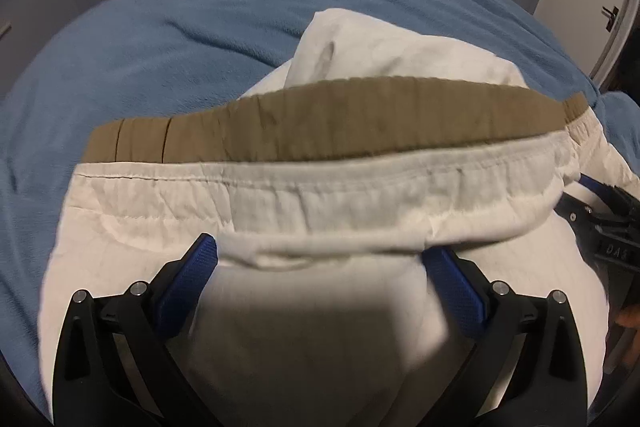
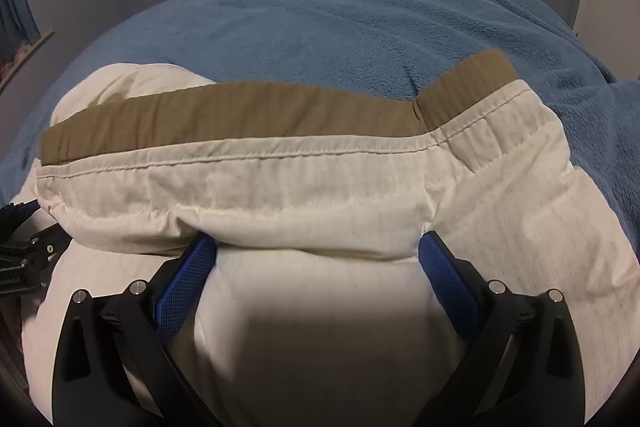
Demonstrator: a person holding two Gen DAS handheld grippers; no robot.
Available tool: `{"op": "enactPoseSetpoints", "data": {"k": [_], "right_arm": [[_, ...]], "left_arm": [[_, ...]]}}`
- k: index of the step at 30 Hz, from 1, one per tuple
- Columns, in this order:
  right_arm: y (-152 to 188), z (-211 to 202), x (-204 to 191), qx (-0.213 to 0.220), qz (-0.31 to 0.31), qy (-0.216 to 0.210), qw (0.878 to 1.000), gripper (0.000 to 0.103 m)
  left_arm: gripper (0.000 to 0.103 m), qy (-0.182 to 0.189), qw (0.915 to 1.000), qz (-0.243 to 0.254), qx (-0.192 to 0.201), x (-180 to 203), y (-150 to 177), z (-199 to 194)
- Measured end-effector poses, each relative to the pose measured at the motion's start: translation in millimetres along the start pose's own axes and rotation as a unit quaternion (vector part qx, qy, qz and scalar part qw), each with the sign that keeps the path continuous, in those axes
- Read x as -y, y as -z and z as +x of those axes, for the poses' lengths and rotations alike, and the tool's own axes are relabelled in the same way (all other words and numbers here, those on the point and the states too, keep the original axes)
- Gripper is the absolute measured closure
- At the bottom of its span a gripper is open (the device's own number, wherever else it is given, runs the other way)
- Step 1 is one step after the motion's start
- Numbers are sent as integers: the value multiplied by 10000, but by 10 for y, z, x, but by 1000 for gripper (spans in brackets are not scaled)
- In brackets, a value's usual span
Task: Fold large clothes
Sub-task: 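Press both open tools along the folded brown-lined hem to flatten it, then move both tools to the side edge of the folded jacket and grasp it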
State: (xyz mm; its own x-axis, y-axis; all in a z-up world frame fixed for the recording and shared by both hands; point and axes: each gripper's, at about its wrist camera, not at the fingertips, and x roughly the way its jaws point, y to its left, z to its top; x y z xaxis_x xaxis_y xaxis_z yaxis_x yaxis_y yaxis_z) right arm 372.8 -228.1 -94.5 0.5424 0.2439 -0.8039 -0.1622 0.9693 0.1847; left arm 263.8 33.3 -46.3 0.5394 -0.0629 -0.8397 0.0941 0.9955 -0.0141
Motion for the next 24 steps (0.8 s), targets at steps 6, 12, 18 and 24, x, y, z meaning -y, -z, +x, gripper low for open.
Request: {"op": "enactPoseSetpoints", "data": {"k": [6,12,18,24], "right_arm": [[104,-449,92,-539,-222,-194,9981,6],[548,-1297,44,45,-1152,-92,9933,6],[1090,-1110,125,-425,-1506,504,9864,6],[1131,-1125,116,-281,-1567,660,9850,6]], "left_arm": [[6,80,9987,503,69,151,452,-658],[7,666,9954,573,-377,199,1072,-994],[6,315,9960,792,-253,343,1318,-823],[6,424,9965,715,-102,288,1272,-827]]}}
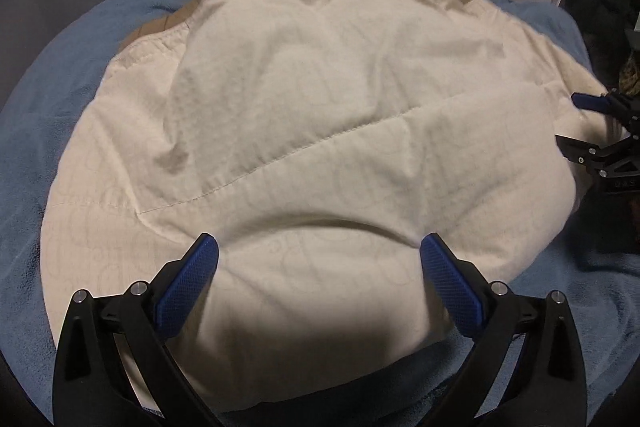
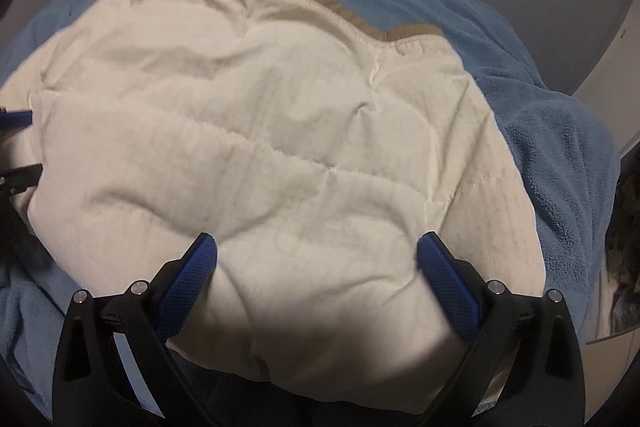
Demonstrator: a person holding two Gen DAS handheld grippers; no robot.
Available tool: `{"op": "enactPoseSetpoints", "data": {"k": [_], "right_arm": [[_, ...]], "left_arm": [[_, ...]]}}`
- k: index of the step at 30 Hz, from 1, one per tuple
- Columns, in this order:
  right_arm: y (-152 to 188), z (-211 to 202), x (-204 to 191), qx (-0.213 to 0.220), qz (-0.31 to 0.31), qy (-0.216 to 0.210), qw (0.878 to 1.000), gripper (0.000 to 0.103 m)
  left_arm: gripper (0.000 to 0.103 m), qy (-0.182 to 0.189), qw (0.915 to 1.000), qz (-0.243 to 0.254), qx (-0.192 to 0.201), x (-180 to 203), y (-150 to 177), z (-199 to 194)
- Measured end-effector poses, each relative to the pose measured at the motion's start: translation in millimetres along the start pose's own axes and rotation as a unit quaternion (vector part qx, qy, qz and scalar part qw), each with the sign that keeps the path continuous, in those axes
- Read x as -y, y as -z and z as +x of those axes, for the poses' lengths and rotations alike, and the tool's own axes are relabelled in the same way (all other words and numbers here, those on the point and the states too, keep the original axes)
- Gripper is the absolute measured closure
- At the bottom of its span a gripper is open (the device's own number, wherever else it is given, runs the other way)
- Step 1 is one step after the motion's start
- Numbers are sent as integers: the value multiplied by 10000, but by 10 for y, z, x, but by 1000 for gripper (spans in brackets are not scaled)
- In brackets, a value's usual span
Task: Fold large clothes
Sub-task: 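Move both tools to the side edge of the folded jacket and grasp it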
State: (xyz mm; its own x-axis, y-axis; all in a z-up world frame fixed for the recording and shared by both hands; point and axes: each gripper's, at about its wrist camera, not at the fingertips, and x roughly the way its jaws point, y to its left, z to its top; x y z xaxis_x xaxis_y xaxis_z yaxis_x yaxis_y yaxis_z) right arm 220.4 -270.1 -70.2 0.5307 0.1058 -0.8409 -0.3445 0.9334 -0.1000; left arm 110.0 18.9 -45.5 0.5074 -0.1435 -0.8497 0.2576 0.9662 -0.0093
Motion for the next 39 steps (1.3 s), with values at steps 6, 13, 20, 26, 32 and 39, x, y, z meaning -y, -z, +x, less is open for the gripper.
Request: {"op": "enactPoseSetpoints", "data": {"k": [6,13,20,26,32,39], "right_arm": [[-101,-503,328,1218,563,-90,9909,6],[-548,-767,750,2033,818,629,9737,6],[-1014,11,1189,659,939,-260,9931,6],[-955,637,1489,-184,1032,-232,9942,7],[-767,906,1750,-259,1464,-887,9849,20],[-732,978,1857,-354,1675,-1438,9747,28]], "left_arm": [[6,-238,9930,-305,1112,-216,-125,-543],[6,-1124,9780,-858,1536,-1054,-502,-765],[7,-535,9918,-898,740,-1628,-612,-172],[22,-155,9943,-1030,220,-1900,-369,237],[35,810,9845,-1543,219,-2117,-245,370],[39,1380,9742,-1785,-30,-2226,-177,489]]}}
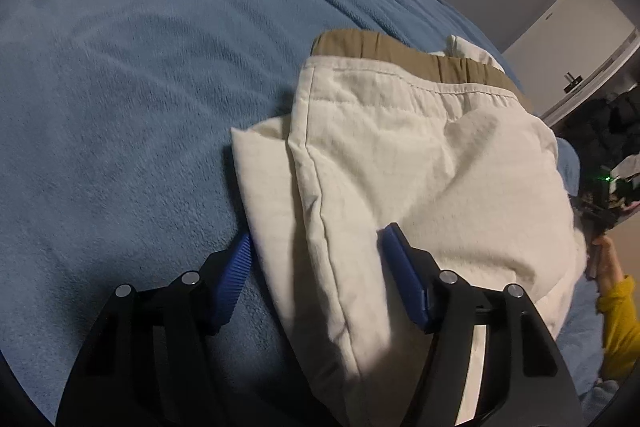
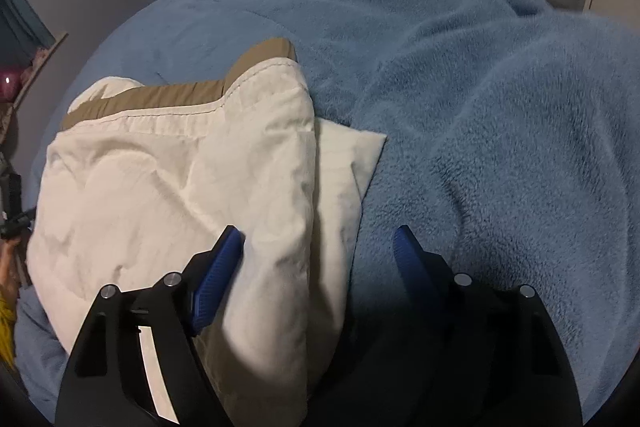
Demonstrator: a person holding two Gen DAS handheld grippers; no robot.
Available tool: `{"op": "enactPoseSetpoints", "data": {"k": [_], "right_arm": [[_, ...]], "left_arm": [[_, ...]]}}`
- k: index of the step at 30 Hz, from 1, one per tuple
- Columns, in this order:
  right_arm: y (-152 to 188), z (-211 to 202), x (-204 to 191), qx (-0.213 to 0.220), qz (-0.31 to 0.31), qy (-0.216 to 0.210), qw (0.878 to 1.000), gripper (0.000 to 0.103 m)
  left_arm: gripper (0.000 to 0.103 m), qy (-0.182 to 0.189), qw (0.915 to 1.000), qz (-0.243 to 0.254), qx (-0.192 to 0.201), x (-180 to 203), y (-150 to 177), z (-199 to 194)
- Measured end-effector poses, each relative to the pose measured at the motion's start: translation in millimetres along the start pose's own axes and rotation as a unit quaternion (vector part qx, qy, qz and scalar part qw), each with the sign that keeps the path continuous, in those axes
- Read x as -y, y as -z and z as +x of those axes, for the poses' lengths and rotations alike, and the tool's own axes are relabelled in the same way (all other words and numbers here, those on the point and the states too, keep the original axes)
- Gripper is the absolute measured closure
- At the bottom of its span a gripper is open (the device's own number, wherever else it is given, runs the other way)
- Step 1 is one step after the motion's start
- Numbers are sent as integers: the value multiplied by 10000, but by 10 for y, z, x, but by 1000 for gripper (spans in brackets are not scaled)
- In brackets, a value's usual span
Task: Fold large clothes
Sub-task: 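Move both tools to the side edge of the folded jacket and grasp it, then fold the held side edge over onto the jacket with both tools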
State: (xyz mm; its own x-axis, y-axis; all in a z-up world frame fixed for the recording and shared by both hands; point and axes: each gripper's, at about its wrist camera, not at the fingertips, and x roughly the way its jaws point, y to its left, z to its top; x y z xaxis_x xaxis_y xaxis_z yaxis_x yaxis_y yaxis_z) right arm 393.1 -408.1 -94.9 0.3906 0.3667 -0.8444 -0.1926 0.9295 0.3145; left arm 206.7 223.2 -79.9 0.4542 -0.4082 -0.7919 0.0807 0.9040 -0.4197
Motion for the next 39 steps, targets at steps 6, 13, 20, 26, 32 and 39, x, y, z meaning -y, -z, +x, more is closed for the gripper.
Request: {"op": "enactPoseSetpoints", "data": {"k": [6,13,20,26,32,39], "right_arm": [[-195,237,146,-194,160,-448,9987,28],[-359,292,-173,70,-538,179,9984,43],[-308,174,-220,-204,-652,-263,9973,61],[-595,646,173,-492,200,-962,9939,40],[-485,423,-2,-442,55,-569,9974,40],[-687,748,146,-341,472,-1228,9907,68]], "left_arm": [[39,183,9998,24,-63,-67,-135,210],[44,40,9996,237,139,47,-158,288],[58,406,9990,209,5,48,-163,268],[42,471,9989,-1,-86,3,-255,508],[42,434,9990,78,-95,76,-255,490],[61,504,9984,239,-68,169,-278,569]]}}
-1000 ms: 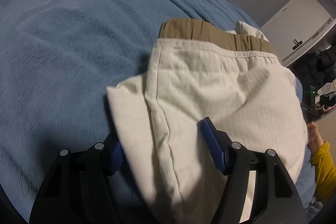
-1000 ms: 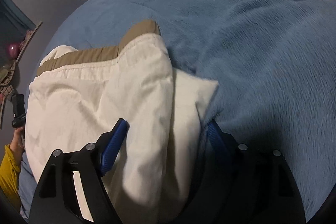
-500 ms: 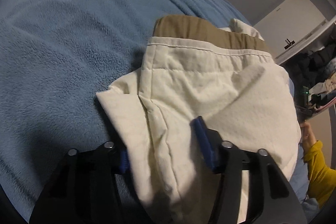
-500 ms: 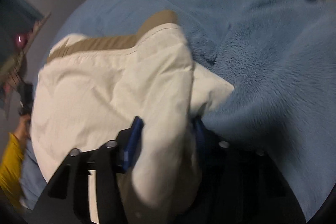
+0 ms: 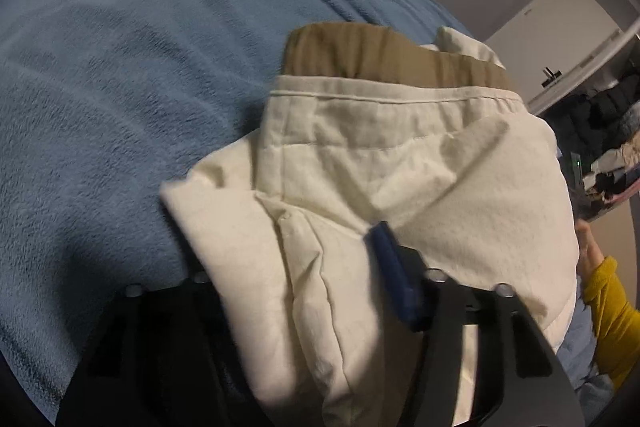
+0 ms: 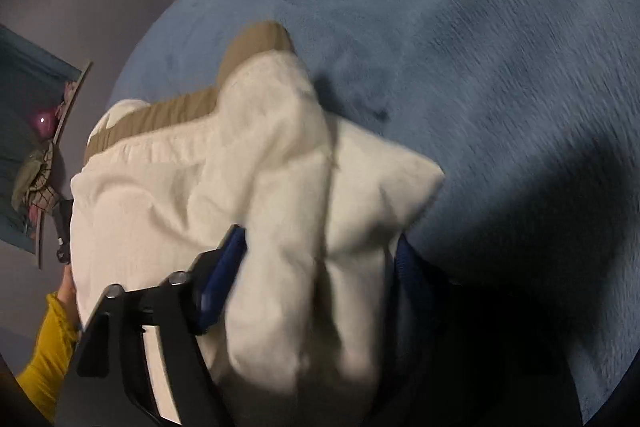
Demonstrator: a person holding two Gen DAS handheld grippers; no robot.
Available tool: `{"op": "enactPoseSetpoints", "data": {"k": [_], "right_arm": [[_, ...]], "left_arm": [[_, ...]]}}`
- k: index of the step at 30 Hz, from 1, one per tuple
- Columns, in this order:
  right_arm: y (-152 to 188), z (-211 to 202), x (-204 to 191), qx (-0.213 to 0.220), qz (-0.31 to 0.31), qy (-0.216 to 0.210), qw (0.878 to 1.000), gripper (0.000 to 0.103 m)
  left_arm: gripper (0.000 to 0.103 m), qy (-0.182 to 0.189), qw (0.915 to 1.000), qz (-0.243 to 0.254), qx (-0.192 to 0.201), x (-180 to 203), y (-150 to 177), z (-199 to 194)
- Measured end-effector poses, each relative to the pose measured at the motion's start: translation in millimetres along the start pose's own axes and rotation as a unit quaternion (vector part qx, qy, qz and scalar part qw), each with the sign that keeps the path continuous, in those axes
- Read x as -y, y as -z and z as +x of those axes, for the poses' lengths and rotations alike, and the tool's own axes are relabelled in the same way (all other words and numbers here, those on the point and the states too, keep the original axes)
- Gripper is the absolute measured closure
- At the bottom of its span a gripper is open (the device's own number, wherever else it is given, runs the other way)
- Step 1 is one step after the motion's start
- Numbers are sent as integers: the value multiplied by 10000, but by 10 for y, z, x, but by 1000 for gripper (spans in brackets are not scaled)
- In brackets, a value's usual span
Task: Fold large clothes
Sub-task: 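Fold the held side edge over onto the jacket with both tools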
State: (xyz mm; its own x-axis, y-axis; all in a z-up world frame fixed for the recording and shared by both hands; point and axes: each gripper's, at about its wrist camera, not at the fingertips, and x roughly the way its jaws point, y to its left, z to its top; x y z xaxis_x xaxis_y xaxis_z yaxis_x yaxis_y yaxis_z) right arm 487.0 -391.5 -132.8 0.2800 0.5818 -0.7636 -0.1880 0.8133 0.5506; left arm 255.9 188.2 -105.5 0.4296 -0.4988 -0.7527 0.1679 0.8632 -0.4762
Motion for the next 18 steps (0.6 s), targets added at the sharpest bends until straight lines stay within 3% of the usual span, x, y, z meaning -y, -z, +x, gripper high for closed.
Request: {"op": "enactPoseSetpoints", "data": {"k": [1,4,8,11,15,18], "right_arm": [[12,-35,-127,158,-206,37,9997,79],[67,-249,-518,683,-996,521,9913,91],[136,-654,-1086,1647,-1801,672,9674,93],[36,-800,-1333,2141,-2209,689,9490,94],[-309,-766,-1342,2443,-2078,436,9462,93],[-525,-463,-1169,2176,-1922,628,9549,93]], "left_arm": [[72,-29,9998,151,110,71,11,-40],[89,-365,9959,668,492,325,103,-244],[91,-245,9883,846,1242,489,113,-649],[92,-469,9816,933,1597,532,-33,-838],[91,-531,9751,557,2078,378,-261,-969],[89,-941,9783,497,1776,223,-380,-705]]}}
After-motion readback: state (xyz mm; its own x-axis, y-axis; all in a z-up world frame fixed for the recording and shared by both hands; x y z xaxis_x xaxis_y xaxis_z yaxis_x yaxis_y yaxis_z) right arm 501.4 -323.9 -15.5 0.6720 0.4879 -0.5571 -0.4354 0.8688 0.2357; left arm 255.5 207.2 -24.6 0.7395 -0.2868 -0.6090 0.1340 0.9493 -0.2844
